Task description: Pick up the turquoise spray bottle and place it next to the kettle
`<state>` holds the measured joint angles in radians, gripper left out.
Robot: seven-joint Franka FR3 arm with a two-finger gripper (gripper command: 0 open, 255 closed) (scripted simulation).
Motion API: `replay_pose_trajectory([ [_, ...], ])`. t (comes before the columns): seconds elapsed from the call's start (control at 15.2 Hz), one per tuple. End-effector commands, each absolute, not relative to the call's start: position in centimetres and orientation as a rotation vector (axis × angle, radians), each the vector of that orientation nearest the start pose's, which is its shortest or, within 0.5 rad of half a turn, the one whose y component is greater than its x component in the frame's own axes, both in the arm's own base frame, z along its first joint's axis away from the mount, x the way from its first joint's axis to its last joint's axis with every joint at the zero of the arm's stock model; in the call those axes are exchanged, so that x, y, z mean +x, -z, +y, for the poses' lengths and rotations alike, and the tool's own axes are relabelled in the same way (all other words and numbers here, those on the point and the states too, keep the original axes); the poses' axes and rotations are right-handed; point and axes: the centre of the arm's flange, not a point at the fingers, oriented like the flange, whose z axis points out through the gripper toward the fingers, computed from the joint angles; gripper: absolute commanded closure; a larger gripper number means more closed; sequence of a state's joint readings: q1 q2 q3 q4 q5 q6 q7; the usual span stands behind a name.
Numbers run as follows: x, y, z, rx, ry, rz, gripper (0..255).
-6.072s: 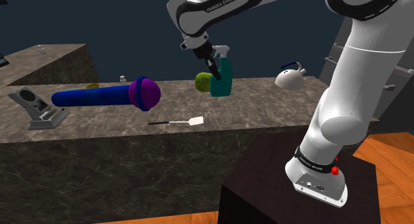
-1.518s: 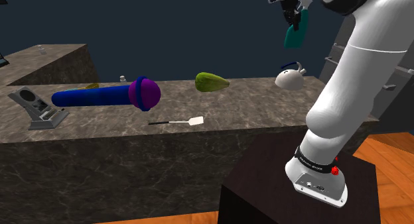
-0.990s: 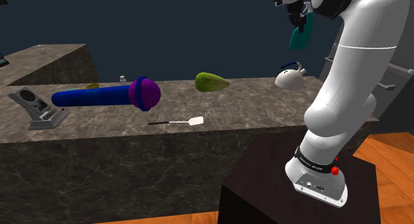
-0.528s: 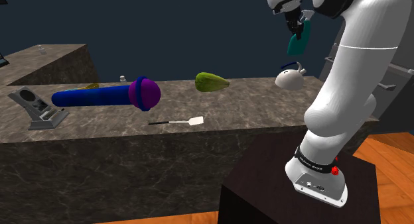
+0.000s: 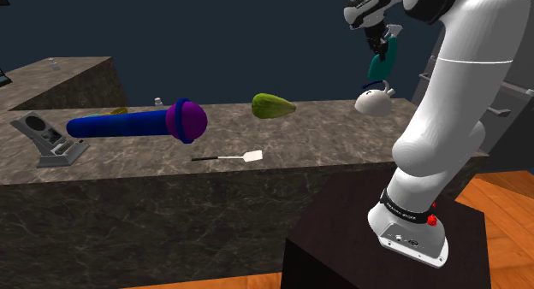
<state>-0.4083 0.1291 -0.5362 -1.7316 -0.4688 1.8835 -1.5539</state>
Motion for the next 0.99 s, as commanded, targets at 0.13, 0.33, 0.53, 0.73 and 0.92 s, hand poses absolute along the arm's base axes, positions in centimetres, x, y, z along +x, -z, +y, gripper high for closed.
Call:
replay_pose_trajectory([
  [0.13,33.8,-50.0,-50.0,-3.016,-0.789,-1.192,255],
  [0.33,33.8,-48.4,-50.0,-3.016,-0.789,-1.192,255],
  [0.53,33.8,-46.8,-50.0,-3.016,-0.789,-1.192,255],
  [0.73,33.8,-45.2,-50.0,-3.016,-0.789,-1.192,255],
  [0.92,33.8,-43.7,-50.0,-3.016,-0.789,-1.192,255],
])
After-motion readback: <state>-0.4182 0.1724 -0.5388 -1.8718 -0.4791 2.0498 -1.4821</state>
